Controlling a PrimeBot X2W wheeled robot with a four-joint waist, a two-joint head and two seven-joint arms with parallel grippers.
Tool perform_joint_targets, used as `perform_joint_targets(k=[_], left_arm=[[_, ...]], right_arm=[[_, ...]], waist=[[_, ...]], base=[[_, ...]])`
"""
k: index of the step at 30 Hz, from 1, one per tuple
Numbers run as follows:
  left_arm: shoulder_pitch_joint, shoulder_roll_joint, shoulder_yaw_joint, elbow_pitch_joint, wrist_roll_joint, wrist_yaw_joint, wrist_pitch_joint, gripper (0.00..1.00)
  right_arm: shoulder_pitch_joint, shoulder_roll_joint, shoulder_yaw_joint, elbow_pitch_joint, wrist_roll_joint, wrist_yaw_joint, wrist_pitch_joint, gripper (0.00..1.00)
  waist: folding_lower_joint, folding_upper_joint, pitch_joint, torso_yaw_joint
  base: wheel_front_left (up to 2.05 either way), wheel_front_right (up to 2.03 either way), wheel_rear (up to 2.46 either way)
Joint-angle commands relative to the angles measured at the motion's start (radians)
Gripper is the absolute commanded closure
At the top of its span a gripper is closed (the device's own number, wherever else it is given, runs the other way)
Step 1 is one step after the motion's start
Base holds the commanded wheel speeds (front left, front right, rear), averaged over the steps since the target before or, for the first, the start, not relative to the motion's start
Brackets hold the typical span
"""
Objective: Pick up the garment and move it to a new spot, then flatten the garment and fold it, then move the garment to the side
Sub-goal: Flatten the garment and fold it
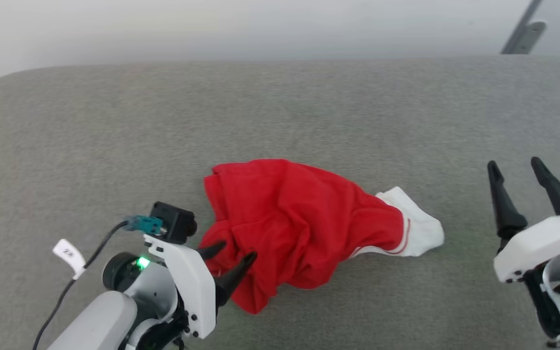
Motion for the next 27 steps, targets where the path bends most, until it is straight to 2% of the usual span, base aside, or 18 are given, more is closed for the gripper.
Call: perform_joint_targets(k=[1,8,15,16,19,27], left_arm=[[-0.010,0.002,-0.008,0.005,-0.001,0.027,0.040,0.00],[-0.035,0.000,-0.041,0.044,0.020,0.098,0.141,0.00],[-0.067,-0.006,-0.079,0.119,0.056,0.107,0.180,0.00],[-0.082,0.001,-0.091,0.139,0.076,0.098,0.179,1.00],[-0.094,0.007,-0.093,0.152,0.085,0.089,0.177,1.00],[-0.188,0.082,-0.016,0.078,0.057,0.080,0.199,1.00]], right_arm=[[0.015,0.012,0.006,-0.007,-0.017,0.000,-0.050,0.00],[0.042,0.065,0.021,0.022,-0.055,0.000,-0.229,0.00],[0.051,0.086,0.030,0.049,-0.067,0.000,-0.307,0.00],[0.053,0.089,0.033,0.056,-0.060,0.000,-0.316,0.00],[0.056,0.090,0.032,0.058,-0.057,0.000,-0.324,0.00],[0.076,0.090,0.009,0.044,-0.011,0.000,-0.343,0.00]], waist=[[0.0000,0.0000,0.004,-0.029],[0.0000,0.0000,0.021,-0.089],[0.0000,0.0000,0.034,-0.126],[0.0000,0.0000,0.038,-0.135],[0.0000,0.0000,0.039,-0.140],[0.0000,0.0000,0.028,-0.137]], base=[[0.00,0.00,0.00],[0.00,0.00,0.00],[0.00,0.00,0.00],[0.00,0.00,0.00],[0.00,0.00,0.00],[0.00,0.00,0.00]])
